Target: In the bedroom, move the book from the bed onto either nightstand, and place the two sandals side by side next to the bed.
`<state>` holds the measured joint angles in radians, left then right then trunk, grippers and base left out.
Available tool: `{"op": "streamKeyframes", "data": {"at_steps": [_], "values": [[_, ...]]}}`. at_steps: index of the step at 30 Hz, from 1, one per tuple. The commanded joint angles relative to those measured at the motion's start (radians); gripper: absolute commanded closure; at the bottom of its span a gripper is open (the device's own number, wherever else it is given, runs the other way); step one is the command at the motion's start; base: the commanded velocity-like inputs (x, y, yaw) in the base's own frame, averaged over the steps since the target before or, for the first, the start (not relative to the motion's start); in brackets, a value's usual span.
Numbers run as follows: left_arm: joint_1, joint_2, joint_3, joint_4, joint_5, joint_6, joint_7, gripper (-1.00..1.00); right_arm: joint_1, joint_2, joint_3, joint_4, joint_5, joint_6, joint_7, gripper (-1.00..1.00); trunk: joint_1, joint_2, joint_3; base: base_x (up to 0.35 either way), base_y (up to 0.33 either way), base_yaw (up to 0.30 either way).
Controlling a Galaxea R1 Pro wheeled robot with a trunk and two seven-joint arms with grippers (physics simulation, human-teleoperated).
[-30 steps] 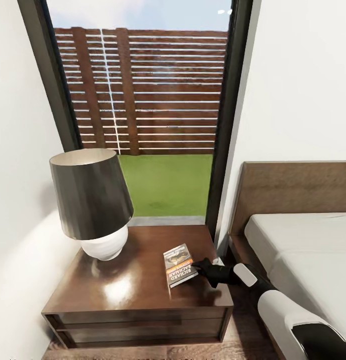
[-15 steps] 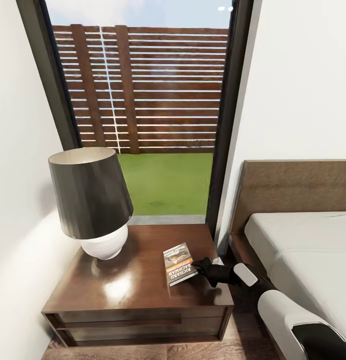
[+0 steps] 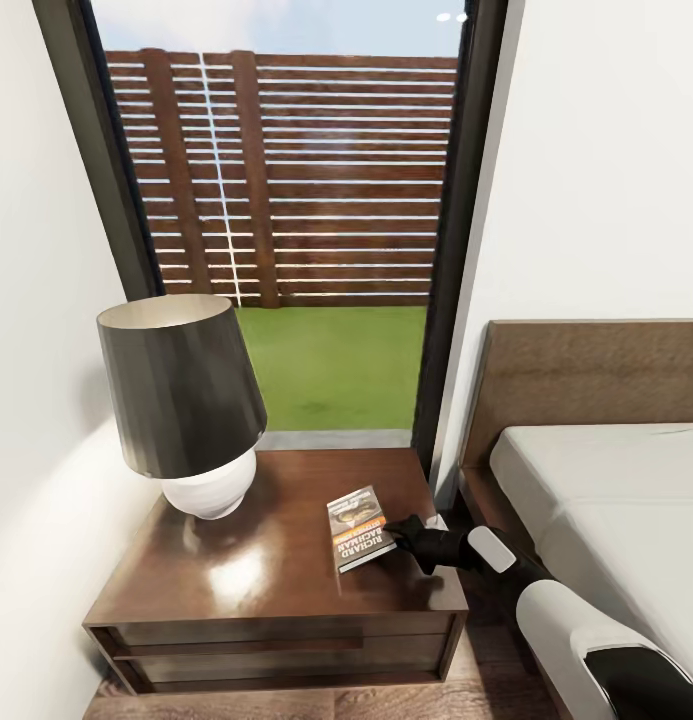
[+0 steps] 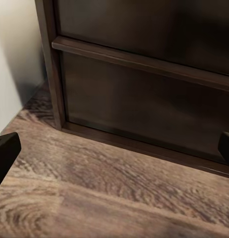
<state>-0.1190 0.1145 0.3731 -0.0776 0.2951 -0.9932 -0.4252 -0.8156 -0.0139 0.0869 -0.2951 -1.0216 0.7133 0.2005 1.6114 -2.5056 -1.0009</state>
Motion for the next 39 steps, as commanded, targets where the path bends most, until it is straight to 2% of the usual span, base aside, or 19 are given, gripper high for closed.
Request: {"op": "streamKeyframes", "data": {"at_steps": [1,4,5,39], "values": [[-0.001,0.0,0.002,0.001,0.009,-0.001,-0.01,-1.0,0.0,-0.001,0.014,0.002,0.035,-0.004,0.005,1.0,0.0,0.0,-0.001,0.0,0.0,0.0],[-0.001,0.0,0.002,0.001,0.009,-0.001,-0.01,-1.0,0.0,-0.001,0.013,0.002,0.035,-0.004,0.005,1.0,0.0,0.0,-0.001,0.0,0.0,0.0],[-0.001,0.0,0.002,0.001,0.009,-0.001,-0.01,-1.0,0.0,-0.001,0.013,0.002,0.035,-0.004,0.005,-1.0,0.0,0.0,-0.001,0.0,0.0,0.0],[-0.001,-0.001,0.003,0.002,0.009,0.001,-0.01,-1.0,0.0,-0.003,0.013,0.002,0.035,-0.004,0.008,-1.0,0.0,0.0,-0.001,0.0,0.0,0.0]]}}
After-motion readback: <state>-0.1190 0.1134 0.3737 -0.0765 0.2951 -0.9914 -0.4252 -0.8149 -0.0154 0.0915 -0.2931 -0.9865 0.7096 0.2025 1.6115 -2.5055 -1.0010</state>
